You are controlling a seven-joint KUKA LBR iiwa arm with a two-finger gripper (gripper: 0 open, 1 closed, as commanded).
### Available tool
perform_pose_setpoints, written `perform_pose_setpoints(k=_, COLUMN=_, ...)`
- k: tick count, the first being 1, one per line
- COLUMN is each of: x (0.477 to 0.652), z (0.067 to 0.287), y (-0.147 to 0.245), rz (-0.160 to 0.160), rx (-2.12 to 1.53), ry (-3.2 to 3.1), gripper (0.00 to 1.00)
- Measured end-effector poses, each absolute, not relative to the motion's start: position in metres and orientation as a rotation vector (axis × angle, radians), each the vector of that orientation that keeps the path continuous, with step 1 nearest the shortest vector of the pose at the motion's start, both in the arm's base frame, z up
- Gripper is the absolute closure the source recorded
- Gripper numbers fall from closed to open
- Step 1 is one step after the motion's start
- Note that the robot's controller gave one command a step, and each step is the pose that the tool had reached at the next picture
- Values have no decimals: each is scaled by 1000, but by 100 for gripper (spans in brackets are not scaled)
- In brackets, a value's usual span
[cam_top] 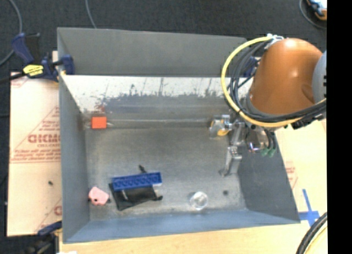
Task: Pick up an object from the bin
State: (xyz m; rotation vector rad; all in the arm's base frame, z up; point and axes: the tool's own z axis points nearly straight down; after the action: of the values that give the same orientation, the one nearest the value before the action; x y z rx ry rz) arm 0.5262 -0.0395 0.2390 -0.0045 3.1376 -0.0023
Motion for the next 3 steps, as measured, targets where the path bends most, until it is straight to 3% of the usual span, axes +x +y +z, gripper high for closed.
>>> perform_pose_setpoints(k=1, x=526, z=239, y=-39, rz=-2, rx=-4, ry=3138, gripper=0)
perform_pose_setpoints(k=2, x=490, z=166, y=-21, rz=-2, rx=-13, ry=3145, gripper=0)
perform_pose_setpoints(k=3, x=497, z=144, y=52, rz=-3, rx=-249, ry=3128, gripper=0)
